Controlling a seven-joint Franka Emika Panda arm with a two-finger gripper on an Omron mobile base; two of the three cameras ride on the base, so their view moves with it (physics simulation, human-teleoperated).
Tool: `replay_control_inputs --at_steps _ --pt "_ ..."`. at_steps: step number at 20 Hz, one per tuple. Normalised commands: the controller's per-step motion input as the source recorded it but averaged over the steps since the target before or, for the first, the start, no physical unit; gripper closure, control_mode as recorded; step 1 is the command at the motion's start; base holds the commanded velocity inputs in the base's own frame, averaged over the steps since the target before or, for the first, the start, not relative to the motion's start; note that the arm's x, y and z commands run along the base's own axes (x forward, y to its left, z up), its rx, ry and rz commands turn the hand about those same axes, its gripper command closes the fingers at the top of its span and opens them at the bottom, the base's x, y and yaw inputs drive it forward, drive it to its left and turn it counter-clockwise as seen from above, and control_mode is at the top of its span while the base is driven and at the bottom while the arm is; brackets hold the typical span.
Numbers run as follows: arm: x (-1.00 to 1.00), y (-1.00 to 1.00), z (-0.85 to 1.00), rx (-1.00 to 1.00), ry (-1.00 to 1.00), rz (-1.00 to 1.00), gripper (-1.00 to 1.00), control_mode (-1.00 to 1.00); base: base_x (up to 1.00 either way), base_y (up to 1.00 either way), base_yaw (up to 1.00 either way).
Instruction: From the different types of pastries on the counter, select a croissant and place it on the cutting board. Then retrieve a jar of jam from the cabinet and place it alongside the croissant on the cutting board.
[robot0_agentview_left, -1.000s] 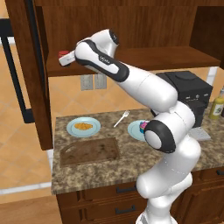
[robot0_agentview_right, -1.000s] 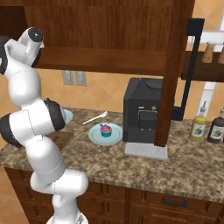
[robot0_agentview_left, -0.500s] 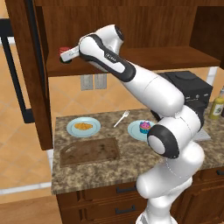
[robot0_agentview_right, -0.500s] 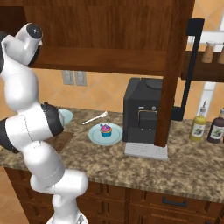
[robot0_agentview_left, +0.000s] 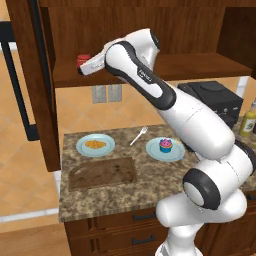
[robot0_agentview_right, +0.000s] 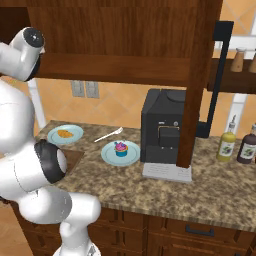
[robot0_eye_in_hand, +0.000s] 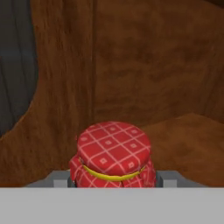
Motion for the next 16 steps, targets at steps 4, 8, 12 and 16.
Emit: replay_control_inputs --at_steps 4,8,12,16 --pt "-0.78 -0.46 0.00 0.00 -0.05 0.02 1.00 -1.00 0.00 0.00 0.00" --pt "-0.95 -0.81 0.03 0.00 0.00 0.14 1.00 -1.00 0.00 0.00 0.00" --pt "-1.00 -0.78 0.01 0.00 0.00 0.14 1.00 -1.00 0.00 0.00 0.00" --pt "-1.00 -0.56 0.00 0.00 -0.01 0.09 1.00 -1.00 0.00 0.00 0.00"
